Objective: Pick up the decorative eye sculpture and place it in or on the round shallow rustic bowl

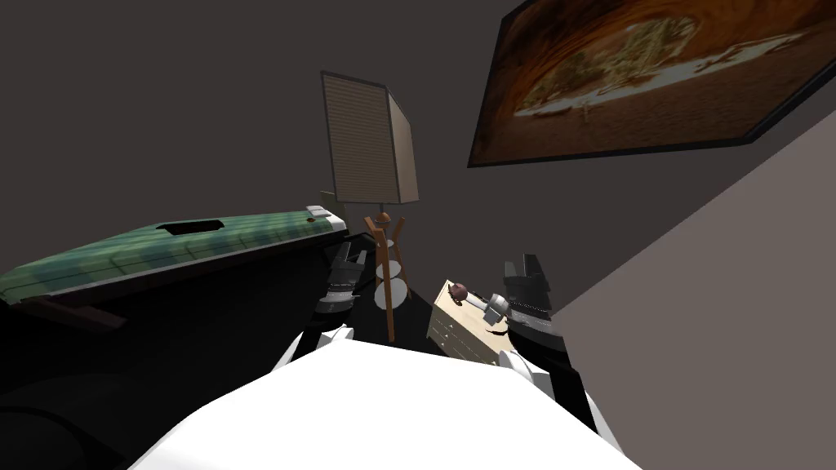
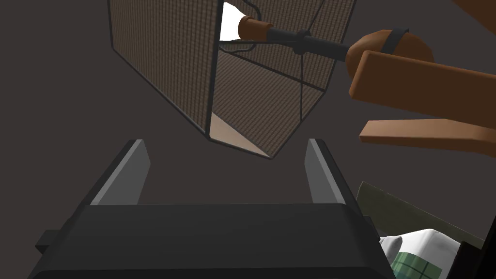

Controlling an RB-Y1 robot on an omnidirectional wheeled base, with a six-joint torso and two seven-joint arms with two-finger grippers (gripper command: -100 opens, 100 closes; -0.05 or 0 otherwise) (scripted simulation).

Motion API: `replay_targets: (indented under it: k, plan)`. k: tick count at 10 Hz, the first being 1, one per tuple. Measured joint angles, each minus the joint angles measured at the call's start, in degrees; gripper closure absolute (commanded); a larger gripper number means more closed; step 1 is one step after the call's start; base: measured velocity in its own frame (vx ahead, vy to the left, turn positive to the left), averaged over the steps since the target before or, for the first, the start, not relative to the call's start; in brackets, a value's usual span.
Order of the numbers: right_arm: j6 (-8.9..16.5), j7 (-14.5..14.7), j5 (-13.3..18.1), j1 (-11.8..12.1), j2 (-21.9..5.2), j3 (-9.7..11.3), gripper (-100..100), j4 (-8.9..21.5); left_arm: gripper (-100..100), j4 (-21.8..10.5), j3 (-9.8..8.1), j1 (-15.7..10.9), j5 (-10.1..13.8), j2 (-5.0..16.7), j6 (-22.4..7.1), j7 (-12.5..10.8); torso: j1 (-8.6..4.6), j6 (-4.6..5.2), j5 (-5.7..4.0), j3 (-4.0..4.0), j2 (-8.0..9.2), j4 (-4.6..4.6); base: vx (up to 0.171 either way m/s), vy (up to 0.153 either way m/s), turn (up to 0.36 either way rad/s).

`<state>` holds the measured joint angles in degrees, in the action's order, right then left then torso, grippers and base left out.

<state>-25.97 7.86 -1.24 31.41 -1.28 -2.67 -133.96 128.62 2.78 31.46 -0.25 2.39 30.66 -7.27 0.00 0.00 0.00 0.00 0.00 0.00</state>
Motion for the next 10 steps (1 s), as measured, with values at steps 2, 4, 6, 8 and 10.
replay_targets:
  k: [2,4,6,8,10]
  plan:
    - [0.93,0.6,0.86,-0.48,-2.2,-0.15,-100,1.08,0,0.0,0.0,0.0,0.0,0.0,0.0,0.0,0.12,-0.01,0.03,0.02,0.04,0.01,-0.02,0.045,0.094]
    - [1.62,1.86,2.4,-0.49,-4.18,0.53,-100,2.67,0,0.0,0.01,-0.01,0.0,-0.01,0.0,0.0,0.19,-0.02,0.04,0.03,0.06,0.01,-0.019,0.055,0.129]
    - [2.66,3.04,4.0,-0.84,-6.87,0.69,-100,4.84,0,0.0,0.01,-0.01,0.0,-0.01,0.0,0.0,0.23,-0.02,0.05,0.05,0.08,0.02,-0.028,0.072,0.151]
    - [4.16,4.47,6.08,-1.54,-9.75,1.07,-100,7.75,0,0.0,0.01,-0.01,0.0,-0.01,0.0,0.0,0.29,-0.02,0.06,0.04,0.07,0.02,-0.017,0.08,0.164]
    - [6.09,6.38,8.63,-1.27,-12.58,2.0,-100,9.78,0,0.0,0.01,-0.01,0.0,-0.01,0.0,0.0,0.28,-0.01,0.07,0.04,0.08,0.02,-0.017,0.078,0.21]
